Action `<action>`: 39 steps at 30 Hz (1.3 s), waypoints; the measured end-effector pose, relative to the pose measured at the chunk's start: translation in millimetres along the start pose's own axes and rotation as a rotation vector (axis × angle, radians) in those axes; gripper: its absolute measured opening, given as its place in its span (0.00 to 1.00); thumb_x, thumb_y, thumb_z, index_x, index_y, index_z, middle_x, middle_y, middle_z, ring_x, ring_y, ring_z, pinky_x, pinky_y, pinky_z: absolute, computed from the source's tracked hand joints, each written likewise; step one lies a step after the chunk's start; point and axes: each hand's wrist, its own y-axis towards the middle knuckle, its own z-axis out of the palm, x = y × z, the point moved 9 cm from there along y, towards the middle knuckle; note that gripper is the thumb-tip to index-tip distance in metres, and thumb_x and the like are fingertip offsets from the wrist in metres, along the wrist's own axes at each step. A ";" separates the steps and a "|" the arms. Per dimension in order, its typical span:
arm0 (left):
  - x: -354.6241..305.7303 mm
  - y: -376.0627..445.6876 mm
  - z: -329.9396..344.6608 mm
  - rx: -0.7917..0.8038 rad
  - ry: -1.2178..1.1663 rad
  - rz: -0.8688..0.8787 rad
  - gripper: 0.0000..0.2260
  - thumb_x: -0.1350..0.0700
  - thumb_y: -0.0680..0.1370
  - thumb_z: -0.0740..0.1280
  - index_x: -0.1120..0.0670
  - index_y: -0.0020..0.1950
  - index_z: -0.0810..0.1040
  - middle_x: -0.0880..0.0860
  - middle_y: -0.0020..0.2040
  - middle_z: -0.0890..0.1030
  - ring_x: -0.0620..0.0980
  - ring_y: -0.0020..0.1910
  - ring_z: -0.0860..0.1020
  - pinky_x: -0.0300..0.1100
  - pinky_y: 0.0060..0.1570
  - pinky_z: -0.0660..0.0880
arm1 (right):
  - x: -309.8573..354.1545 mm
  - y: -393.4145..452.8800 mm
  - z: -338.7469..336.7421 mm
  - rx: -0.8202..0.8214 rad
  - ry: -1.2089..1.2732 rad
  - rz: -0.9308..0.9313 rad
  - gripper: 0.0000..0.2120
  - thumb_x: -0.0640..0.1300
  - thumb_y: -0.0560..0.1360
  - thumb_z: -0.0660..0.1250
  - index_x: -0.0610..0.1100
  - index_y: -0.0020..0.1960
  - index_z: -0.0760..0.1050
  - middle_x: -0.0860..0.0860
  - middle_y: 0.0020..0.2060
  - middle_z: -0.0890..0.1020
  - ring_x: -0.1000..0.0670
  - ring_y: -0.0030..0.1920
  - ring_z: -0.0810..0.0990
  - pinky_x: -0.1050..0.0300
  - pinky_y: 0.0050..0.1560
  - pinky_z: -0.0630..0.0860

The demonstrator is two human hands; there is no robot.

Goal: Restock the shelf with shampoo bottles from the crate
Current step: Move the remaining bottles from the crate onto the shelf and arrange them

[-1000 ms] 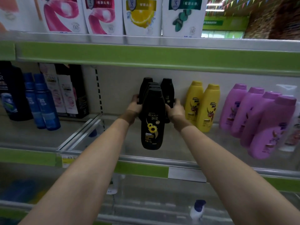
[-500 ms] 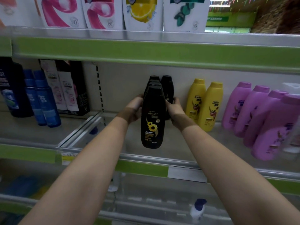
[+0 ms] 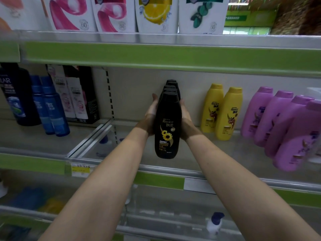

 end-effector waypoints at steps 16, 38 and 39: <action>2.4 -8.4 3.5 0.020 -0.098 -0.044 0.31 0.39 0.81 0.46 0.61 0.71 0.67 0.60 0.69 0.70 0.56 0.67 0.71 0.40 0.54 0.74 | 39.8 -86.5 20.1 0.225 0.218 -0.016 0.31 0.61 0.81 0.44 0.40 0.71 0.67 0.42 0.57 0.79 0.43 0.59 0.77 0.49 0.63 0.72; 16.7 2.0 -0.2 0.068 -0.111 0.001 0.32 0.35 0.79 0.43 0.54 0.57 0.78 0.52 0.40 0.86 0.49 0.44 0.81 0.44 0.48 0.75 | 41.0 -110.7 18.0 0.221 0.226 0.028 0.34 0.64 0.79 0.41 0.43 0.71 0.67 0.44 0.56 0.79 0.46 0.57 0.77 0.51 0.61 0.72; 16.9 1.1 -3.2 0.055 -0.095 0.009 0.31 0.36 0.80 0.43 0.52 0.53 0.80 0.51 0.40 0.85 0.50 0.45 0.81 0.45 0.50 0.74 | 41.6 -112.8 15.6 0.204 0.224 0.025 0.34 0.65 0.79 0.41 0.44 0.70 0.68 0.43 0.60 0.78 0.46 0.60 0.76 0.49 0.65 0.70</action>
